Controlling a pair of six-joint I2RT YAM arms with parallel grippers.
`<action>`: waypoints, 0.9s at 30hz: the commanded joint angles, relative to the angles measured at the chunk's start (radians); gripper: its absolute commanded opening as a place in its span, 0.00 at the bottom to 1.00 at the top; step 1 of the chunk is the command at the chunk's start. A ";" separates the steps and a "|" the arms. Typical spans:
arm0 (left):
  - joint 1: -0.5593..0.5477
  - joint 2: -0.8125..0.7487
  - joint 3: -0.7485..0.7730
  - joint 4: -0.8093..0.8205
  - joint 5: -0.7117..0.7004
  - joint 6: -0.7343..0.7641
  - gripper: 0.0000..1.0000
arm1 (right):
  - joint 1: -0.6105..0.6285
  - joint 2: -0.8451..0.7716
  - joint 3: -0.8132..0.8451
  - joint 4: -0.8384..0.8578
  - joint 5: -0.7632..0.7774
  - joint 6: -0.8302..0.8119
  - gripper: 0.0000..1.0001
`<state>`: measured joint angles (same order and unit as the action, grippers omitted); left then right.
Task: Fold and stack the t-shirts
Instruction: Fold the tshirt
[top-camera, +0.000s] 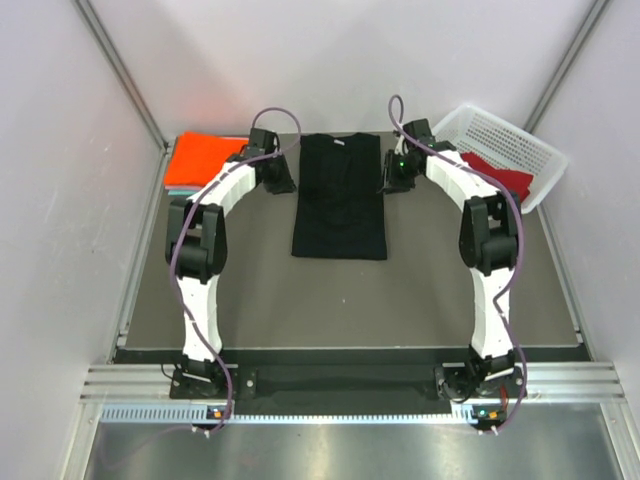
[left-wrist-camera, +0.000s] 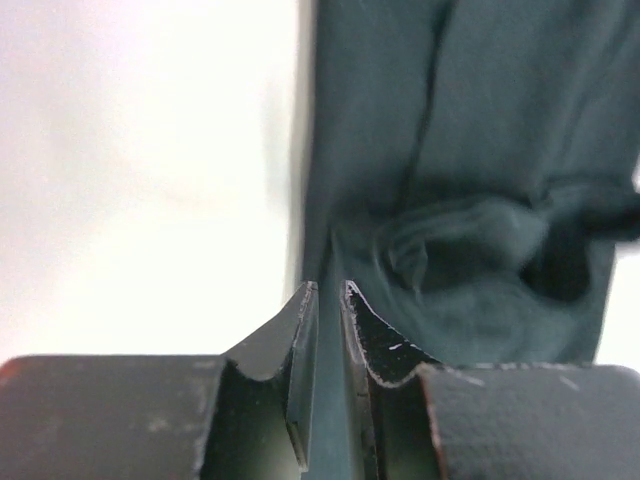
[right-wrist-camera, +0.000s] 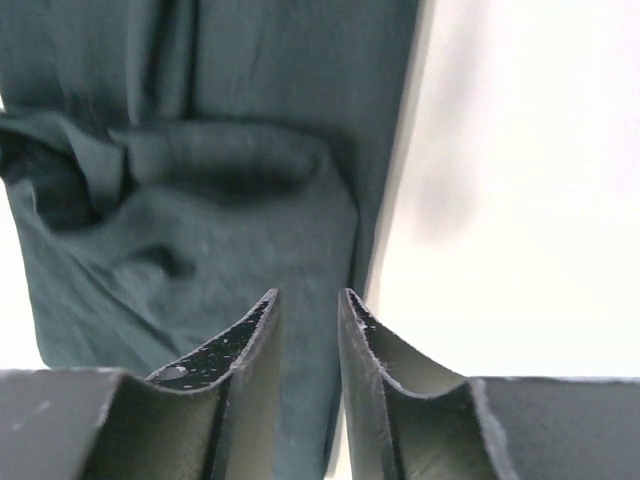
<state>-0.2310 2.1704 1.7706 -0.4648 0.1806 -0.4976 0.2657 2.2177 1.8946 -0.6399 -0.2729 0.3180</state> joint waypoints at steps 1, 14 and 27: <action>-0.033 -0.119 -0.098 0.077 0.033 0.014 0.20 | 0.023 -0.125 -0.086 0.048 0.041 0.001 0.28; -0.062 0.054 0.013 0.061 0.122 0.106 0.27 | 0.026 0.014 0.000 0.042 -0.020 -0.147 0.37; 0.019 0.190 0.191 0.061 0.148 0.116 0.32 | -0.008 0.140 0.179 0.028 -0.054 -0.244 0.45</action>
<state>-0.2222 2.3520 1.9205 -0.4309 0.3210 -0.4141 0.2726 2.3417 2.0121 -0.6239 -0.3168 0.1150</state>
